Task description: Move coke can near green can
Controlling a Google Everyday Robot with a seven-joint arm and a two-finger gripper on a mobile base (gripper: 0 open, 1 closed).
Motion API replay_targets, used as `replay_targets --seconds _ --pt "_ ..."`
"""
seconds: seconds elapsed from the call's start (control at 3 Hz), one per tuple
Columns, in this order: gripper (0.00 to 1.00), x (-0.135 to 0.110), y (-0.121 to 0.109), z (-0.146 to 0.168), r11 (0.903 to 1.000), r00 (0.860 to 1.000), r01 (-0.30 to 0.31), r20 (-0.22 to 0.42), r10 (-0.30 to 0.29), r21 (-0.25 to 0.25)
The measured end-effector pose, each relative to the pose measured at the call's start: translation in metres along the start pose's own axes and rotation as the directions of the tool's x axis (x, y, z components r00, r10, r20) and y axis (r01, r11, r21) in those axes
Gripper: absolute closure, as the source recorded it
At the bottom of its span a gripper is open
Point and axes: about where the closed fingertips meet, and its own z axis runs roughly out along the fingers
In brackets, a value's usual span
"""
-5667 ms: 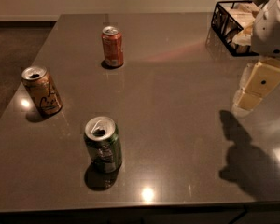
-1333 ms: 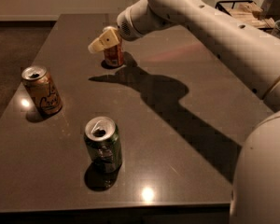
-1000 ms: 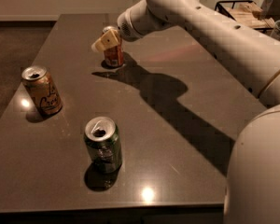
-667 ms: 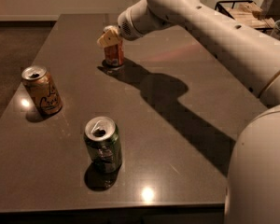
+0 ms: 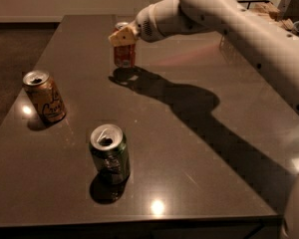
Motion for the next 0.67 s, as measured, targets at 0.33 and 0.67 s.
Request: replay_targets --seconds 0.33,0.67 --pt "1.00 0.010 0.022 -0.037 0.9978 0.999 -0.011 0.040 0.014 -0.065" --pt "1.00 0.020 0.042 -0.077 0.9916 0.998 0.006 0.069 0.003 -0.130"
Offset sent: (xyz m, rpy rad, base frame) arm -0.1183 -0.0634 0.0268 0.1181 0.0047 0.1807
